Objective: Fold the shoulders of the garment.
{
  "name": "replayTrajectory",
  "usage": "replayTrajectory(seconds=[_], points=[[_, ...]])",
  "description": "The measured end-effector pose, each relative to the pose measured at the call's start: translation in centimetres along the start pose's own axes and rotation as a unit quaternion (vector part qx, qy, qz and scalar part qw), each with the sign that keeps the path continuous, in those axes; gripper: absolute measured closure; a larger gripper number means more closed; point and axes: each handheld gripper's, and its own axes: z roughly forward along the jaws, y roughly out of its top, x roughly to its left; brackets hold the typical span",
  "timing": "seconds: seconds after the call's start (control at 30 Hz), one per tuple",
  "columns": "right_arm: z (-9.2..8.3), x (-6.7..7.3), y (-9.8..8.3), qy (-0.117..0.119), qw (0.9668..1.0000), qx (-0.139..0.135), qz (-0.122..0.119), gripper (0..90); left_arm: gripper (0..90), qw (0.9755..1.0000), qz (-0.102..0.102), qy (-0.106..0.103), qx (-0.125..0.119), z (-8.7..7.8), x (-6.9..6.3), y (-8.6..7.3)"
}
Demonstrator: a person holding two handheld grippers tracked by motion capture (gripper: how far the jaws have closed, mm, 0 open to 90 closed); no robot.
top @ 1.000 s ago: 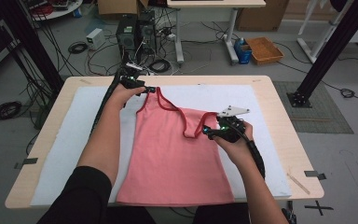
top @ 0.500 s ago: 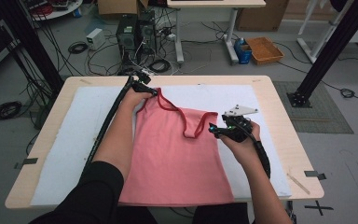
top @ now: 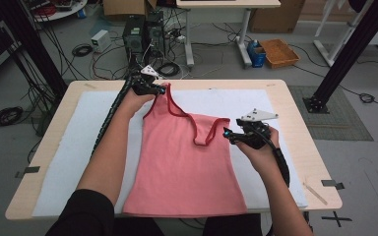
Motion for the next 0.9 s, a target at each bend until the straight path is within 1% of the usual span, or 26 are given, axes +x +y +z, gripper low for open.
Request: replayTrajectory(seconds=[0.03,0.13,0.17,0.2,0.27,0.33,0.37,0.4,0.43,0.47,0.5,0.53,0.57,0.6,0.63,0.67,0.7,0.73,0.8,0.83,0.87,0.9], points=[[0.0,0.0,0.0,0.000,1.0000,0.000,0.000,41.5,88.0,1.0000,-0.005,0.003,-0.003,-0.6,-0.3,-0.3],[-0.6,-0.1,0.1,0.002,1.0000,-0.008,-0.002,41.8,88.1,0.9999,-0.006,0.011,-0.010,-2.1,-1.2,-1.0],[-0.7,-0.1,0.2,0.003,0.9999,-0.010,-0.004,41.8,88.0,0.9997,-0.010,0.014,-0.018,-2.7,-1.7,-1.3],[-0.8,-0.1,0.2,0.005,0.9999,-0.012,-0.001,41.9,88.0,0.9995,-0.007,0.018,-0.024,-3.3,-2.2,-1.6],[-1.0,-0.2,0.2,0.007,0.9998,-0.016,-0.003,42.0,87.9,0.9988,-0.011,0.022,-0.042,-4.6,-3.5,-2.3],[-1.1,-0.3,0.2,0.009,0.9998,-0.018,0.000,42.0,87.7,0.9981,-0.016,0.030,-0.051,-5.7,-5.3,-3.3],[-1.1,-0.4,0.2,0.009,0.9998,-0.020,0.000,42.0,87.6,0.9981,-0.019,0.028,-0.052,-6.2,-6.2,-3.9],[-1.0,-0.4,0.3,0.012,0.9997,-0.021,0.000,42.0,87.6,0.9982,-0.020,0.028,-0.048,-6.5,-7.3,-4.5],[-0.9,-0.5,0.3,0.013,0.9997,-0.021,-0.001,42.0,87.6,0.9986,-0.014,0.027,-0.044,-6.8,-8.5,-5.2],[-0.8,-0.5,0.3,0.014,0.9997,-0.020,0.000,42.0,87.6,0.9990,-0.008,0.020,-0.039,-7.1,-9.6,-5.9],[-0.7,-0.6,0.4,0.014,0.9997,-0.020,0.000,42.0,87.6,0.9995,-0.003,0.010,-0.030,-7.3,-10.6,-6.6],[-0.6,-0.6,0.4,0.018,0.9996,-0.020,-0.001,42.0,86.6,0.9998,0.000,0.004,-0.021,-7.4,-11.5,-7.3],[-0.6,-0.6,0.4,0.018,0.9996,-0.020,-0.001,42.0,86.6,0.9999,0.006,0.003,-0.014,-7.7,-12.1,-7.9],[-0.5,-0.6,0.5,0.018,0.9996,-0.020,-0.001,42.0,84.6,0.9999,0.010,0.007,-0.011,-7.9,-12.2,-8.1],[-0.5,-0.6,0.5,0.020,0.9996,-0.021,-0.002,41.9,82.0,0.9997,0.012,0.015,-0.011,-8.2,-12.1,-8.2],[-0.4,-0.6,0.5,0.020,0.9996,-0.020,-0.003,41.8,79.0,0.9996,0.010,0.021,-0.016,-8.5,-11.6,-8.0],[-0.3,-0.6,0.5,0.020,0.9996,-0.021,-0.003,41.7,74.3,0.9994,0.005,0.028,-0.020,-8.7,-11.1,-7.8],[-0.3,-0.5,0.6,0.020,0.9996,-0.021,-0.003,41.7,69.4,0.9993,0.001,0.032,-0.020,-8.7,-10.5,-7.5],[-0.3,-0.5,0.6,0.020,0.9995,-0.021,-0.005,41.4,62.4,0.9992,0.009,0.038,-0.003,-8.3,-9.5,-7.3],[-0.4,-0.4,0.5,0.021,0.9995,-0.022,-0.004,41.4,60.2,0.9993,0.006,0.037,0.002,-8.0,-9.1,-7.3],[-0.4,-0.4,0.5,0.020,0.9996,-0.022,-0.003,41.4,59.2,0.9995,0.003,0.031,0.006,-7.6,-8.8,-7.4],[-0.4,-0.4,0.4,0.021,0.9995,-0.022,-0.003,41.4,59.3,0.9995,0.009,0.024,0.018,-7.1,-8.6,-7.6]])
